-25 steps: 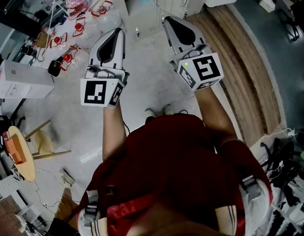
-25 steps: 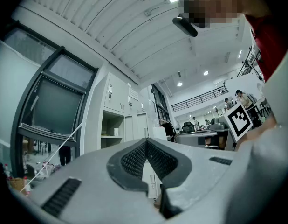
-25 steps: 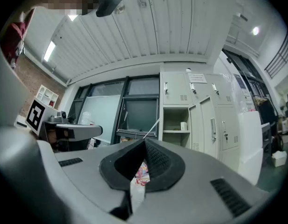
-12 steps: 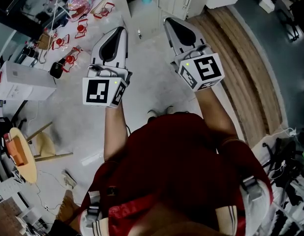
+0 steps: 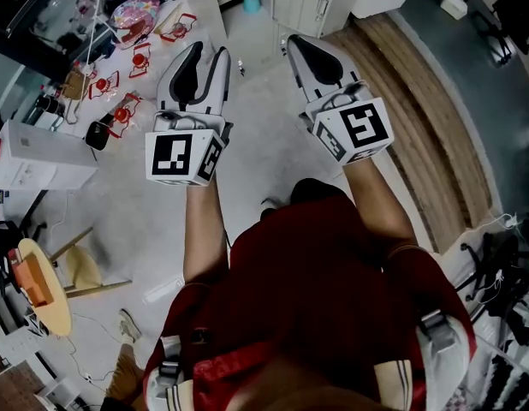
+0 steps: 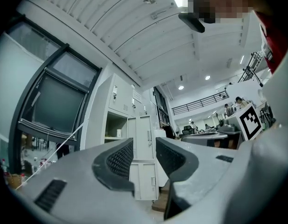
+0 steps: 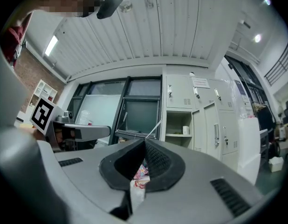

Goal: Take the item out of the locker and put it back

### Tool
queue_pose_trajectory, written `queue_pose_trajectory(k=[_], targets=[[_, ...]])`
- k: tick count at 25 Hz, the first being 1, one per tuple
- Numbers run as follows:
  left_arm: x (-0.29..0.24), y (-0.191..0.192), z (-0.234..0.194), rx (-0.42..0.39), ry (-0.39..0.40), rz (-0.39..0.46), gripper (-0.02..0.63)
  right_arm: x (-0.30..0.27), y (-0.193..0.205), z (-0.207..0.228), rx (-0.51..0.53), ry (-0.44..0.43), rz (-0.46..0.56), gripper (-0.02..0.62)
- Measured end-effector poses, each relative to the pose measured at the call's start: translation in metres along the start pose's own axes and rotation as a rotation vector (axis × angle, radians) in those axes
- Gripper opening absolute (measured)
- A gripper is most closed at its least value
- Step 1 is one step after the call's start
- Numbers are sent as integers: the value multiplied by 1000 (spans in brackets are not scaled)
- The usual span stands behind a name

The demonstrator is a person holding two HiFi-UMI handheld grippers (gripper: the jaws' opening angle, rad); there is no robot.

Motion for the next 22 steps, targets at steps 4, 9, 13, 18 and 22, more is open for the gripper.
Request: queue_pose_trajectory(k=[4,9,13,18,22], targets=[[-11,1,-7,25,-11,-7,165,-4,-2,6,12,16,-2,-3],[-34,6,-19,16,-32,-29,199,-18,1,25,15,24,14,-3],[-63,14,-23,1,-30,-41,209,-31,10,53,8,25,32,-3],[-112,32,-29,-6,-45,-56,210,-52,27,101,11,13,43,-3],[-163,55,-40,-9,-51,-70,213,-77,44,146,30,-4,54,-3]])
Point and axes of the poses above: the fingertips, and each gripper's own axes: x backward along the fingers, z to its right, y out of its underside, the point moved 7 cm from there along x, backward along the fingers, and after that the axes turned 12 degrees about z, right-handed, at the moved point
